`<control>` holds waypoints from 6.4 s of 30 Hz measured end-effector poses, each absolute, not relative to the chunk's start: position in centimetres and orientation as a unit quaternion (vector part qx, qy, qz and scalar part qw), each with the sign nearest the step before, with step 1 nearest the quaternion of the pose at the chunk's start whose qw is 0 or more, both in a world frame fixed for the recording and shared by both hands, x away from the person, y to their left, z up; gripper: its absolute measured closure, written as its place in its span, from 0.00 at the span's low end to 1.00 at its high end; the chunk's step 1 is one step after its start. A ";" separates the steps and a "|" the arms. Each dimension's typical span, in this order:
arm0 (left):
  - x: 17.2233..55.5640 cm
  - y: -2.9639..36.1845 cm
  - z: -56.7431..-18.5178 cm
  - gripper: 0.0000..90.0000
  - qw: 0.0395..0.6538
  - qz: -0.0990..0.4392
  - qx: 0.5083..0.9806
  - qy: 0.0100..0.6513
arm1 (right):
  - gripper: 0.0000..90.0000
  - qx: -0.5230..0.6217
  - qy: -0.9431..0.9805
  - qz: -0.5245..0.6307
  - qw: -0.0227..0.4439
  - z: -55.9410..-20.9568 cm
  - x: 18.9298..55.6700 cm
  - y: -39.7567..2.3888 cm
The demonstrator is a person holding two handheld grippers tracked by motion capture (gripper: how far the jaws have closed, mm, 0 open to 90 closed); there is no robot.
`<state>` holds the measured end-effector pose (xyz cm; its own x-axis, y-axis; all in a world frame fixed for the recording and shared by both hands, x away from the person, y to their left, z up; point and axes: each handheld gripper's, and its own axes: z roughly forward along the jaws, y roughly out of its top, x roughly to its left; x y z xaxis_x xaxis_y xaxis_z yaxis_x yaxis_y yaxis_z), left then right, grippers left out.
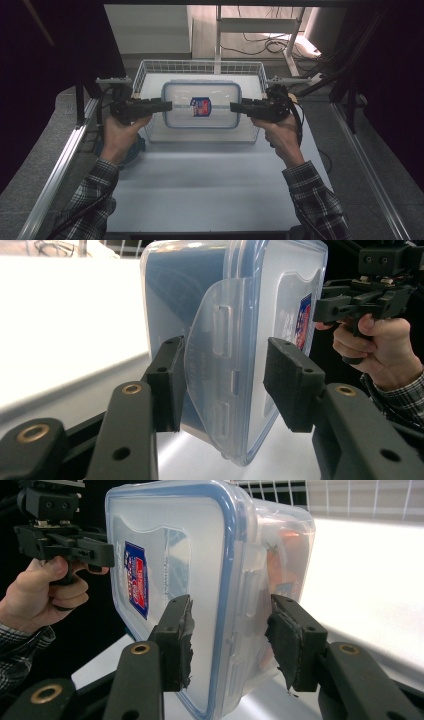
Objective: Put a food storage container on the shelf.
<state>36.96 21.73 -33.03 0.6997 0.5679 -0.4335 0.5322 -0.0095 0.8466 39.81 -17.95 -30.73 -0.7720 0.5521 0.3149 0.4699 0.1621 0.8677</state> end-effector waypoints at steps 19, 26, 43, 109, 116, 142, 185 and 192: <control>41.3 22.4 -31.7 0.57 0.595 0.018 0.696 0.402 | 0.58 0.353 0.751 0.556 0.046 -28.8 44.3 -16.8; 42.3 22.3 -32.4 0.54 0.581 0.020 0.698 0.417 | 0.57 0.361 0.754 0.546 0.048 -29.3 45.0 -16.3; 43.0 21.6 -32.5 0.51 0.575 0.053 0.702 0.417 | 0.54 0.373 0.747 0.545 0.080 -30.2 45.8 -16.1; 40.4 19.6 -31.2 0.32 0.536 0.159 0.716 0.418 | 0.41 0.381 0.754 0.509 0.166 -29.8 44.2 -15.7; 38.5 19.8 -33.0 0.24 0.532 0.135 0.735 0.397 | 0.21 0.350 0.766 0.507 0.182 -30.7 41.8 -15.5; 32.7 18.9 -40.7 0.14 0.526 0.119 0.749 0.385 | 0.03 0.314 0.797 0.485 0.176 -37.0 37.8 -17.2; 23.1 19.7 -51.2 0.04 0.467 0.150 0.782 0.383 | 0.00 0.289 0.830 0.440 0.183 -47.3 28.4 -20.4; 23.1 19.8 -51.1 0.03 0.464 0.161 0.782 0.385 | 0.00 0.295 0.830 0.438 0.180 -47.9 28.4 -20.7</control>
